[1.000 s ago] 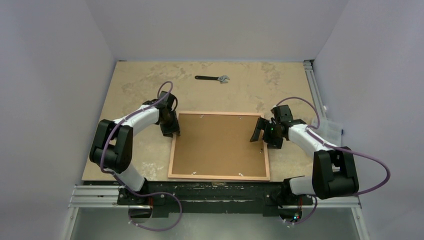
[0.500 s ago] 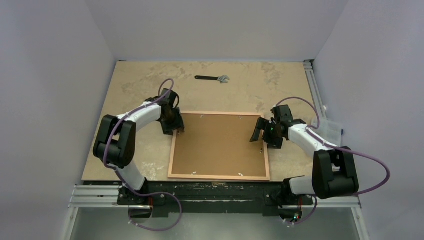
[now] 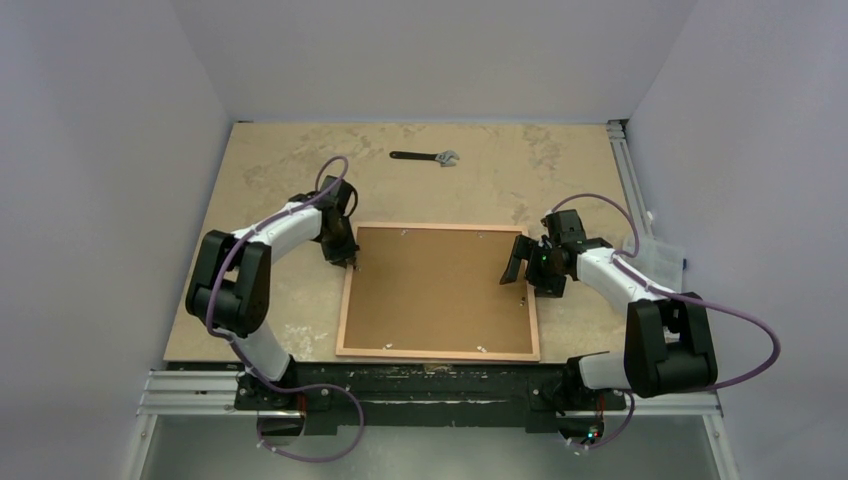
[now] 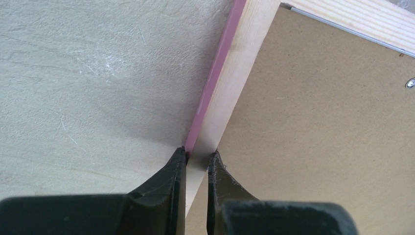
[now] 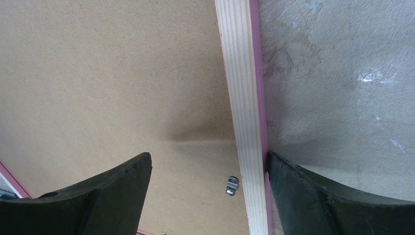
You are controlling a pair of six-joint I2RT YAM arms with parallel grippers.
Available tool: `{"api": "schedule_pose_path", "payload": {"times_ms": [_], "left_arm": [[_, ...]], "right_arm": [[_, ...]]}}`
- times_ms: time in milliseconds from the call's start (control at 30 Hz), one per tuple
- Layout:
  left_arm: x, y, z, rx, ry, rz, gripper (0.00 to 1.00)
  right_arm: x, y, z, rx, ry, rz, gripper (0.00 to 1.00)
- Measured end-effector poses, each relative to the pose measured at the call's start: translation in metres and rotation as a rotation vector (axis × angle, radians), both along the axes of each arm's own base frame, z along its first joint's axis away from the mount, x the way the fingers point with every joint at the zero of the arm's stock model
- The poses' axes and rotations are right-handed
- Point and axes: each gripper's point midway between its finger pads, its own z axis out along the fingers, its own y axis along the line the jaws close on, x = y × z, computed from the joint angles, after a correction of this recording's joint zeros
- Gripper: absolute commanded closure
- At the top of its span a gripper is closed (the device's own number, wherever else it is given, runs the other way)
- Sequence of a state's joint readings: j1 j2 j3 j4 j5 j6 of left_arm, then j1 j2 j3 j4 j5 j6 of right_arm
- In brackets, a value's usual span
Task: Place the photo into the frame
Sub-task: Install the photo frame at the center of the board.
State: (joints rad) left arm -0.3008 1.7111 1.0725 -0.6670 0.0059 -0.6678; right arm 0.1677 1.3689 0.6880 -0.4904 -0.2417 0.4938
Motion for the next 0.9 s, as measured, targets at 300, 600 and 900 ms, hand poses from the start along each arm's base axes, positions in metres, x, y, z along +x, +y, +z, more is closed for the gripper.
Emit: {"api": "schedule_pose_path", "payload": {"times_ms": [300, 600, 900], "left_arm": [[-0.001, -0.001, 0.001, -0.012, -0.026, -0.009, 0.59], [-0.003, -0.017, 0.023, -0.184, -0.068, 0.037, 0.31], [-0.015, -0.024, 0.057, -0.320, -0.158, 0.058, 0.30]], "right_arm": [[0.000, 0.000, 0.000, 0.000, 0.000, 0.001, 0.14], [0.000, 0.000, 0.000, 0.000, -0.001, 0.002, 0.14], [0.000, 0.003, -0.001, 0.002, 0.011, 0.011, 0.15]]}}
